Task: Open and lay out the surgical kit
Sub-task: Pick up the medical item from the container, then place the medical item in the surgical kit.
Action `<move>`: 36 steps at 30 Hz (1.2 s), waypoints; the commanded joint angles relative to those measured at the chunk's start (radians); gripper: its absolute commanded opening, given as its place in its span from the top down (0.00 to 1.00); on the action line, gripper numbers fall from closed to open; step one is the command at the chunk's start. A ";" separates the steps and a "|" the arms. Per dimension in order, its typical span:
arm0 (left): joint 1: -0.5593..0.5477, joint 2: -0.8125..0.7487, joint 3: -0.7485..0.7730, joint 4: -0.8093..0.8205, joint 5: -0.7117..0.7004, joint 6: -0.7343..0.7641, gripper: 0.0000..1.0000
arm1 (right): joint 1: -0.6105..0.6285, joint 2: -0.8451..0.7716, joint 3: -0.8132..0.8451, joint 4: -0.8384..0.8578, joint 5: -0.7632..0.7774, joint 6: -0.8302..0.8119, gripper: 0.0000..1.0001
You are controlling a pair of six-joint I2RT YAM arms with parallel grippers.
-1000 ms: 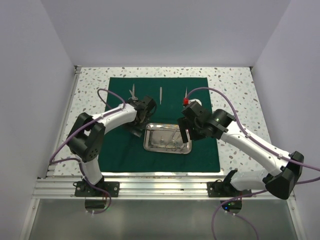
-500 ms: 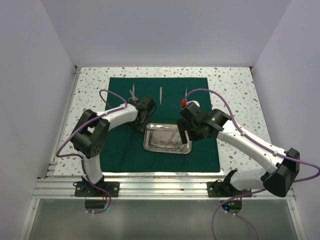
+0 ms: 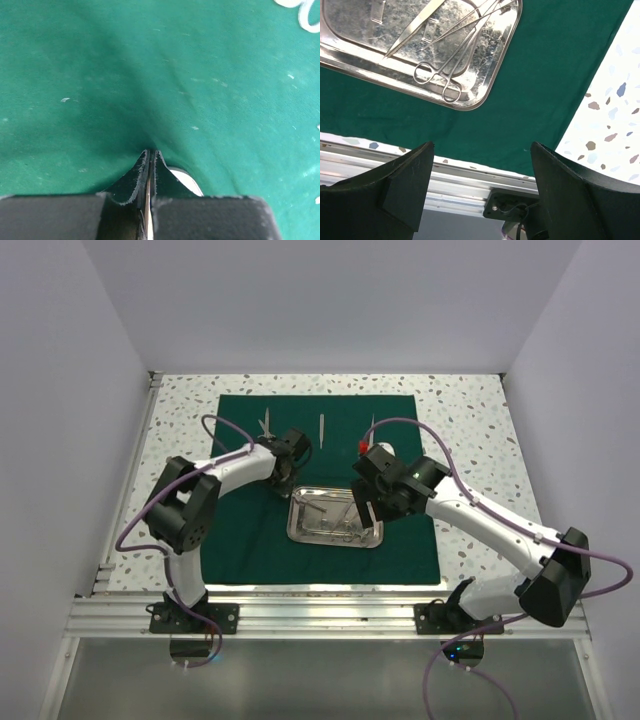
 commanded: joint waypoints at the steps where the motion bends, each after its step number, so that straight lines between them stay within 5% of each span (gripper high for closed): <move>1: 0.016 -0.038 0.082 -0.004 -0.006 0.116 1.00 | -0.019 0.012 0.025 0.008 0.040 -0.018 0.18; 9: 0.125 0.026 0.433 0.109 0.001 0.738 1.00 | -0.115 0.035 0.060 0.022 0.020 0.011 0.19; 14: 0.154 0.194 0.647 0.306 0.180 1.183 1.00 | -0.146 0.051 0.080 0.010 0.029 0.057 0.20; 21: 0.180 0.497 1.059 0.295 0.426 1.342 1.00 | -0.146 0.071 0.111 -0.033 0.073 0.161 0.21; 32: 0.214 0.576 1.007 0.397 0.507 1.382 1.00 | -0.146 0.071 0.109 -0.082 0.130 0.243 0.20; 34: 0.217 0.573 0.995 0.402 0.494 1.376 0.81 | -0.146 0.077 0.109 -0.081 0.133 0.244 0.20; 35: 0.217 0.570 0.995 0.399 0.491 1.375 0.57 | -0.146 0.081 0.114 -0.082 0.133 0.244 0.20; 36: 0.217 0.564 1.013 0.390 0.483 1.369 0.47 | -0.146 0.086 0.117 -0.082 0.133 0.244 0.20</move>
